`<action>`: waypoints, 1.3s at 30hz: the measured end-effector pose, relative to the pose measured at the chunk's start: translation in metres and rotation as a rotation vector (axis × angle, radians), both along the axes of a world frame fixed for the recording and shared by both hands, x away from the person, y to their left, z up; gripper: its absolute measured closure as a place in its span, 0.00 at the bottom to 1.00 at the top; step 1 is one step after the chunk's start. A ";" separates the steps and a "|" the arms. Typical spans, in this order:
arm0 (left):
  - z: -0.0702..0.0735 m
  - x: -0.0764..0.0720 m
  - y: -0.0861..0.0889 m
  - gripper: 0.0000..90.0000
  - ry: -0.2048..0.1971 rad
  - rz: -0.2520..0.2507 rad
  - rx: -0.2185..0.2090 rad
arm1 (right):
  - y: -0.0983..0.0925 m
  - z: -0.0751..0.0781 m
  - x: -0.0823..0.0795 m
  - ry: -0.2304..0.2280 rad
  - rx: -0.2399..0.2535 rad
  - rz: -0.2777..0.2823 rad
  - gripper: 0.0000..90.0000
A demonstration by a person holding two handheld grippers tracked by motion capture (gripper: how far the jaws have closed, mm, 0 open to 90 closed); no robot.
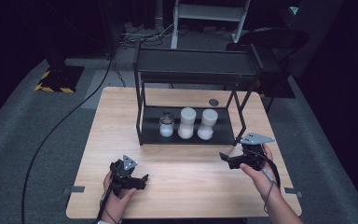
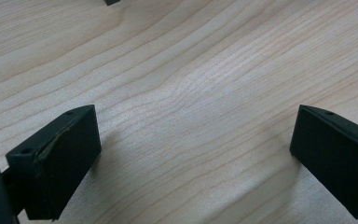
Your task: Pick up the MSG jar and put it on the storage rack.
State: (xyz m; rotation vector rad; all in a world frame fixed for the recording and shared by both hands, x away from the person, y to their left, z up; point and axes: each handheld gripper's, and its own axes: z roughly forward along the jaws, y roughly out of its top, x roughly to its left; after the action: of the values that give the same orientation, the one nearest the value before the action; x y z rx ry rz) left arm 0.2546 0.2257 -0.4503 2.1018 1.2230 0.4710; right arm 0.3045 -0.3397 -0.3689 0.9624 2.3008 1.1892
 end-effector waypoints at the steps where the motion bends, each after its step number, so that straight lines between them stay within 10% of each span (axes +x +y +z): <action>1: 0.000 0.000 0.000 0.02 0.000 0.000 0.000 | -0.001 -0.002 -0.001 0.001 -0.001 -0.002 0.03; 39: 0.000 0.000 0.000 0.02 0.000 0.000 0.000 | -0.006 -0.072 -0.008 0.141 -0.047 -0.016 0.03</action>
State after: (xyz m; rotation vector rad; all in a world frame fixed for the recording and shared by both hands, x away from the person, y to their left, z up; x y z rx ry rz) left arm 0.2546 0.2257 -0.4503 2.1021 1.2232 0.4711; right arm 0.2961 -0.3461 -0.4412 1.0775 2.4130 1.0872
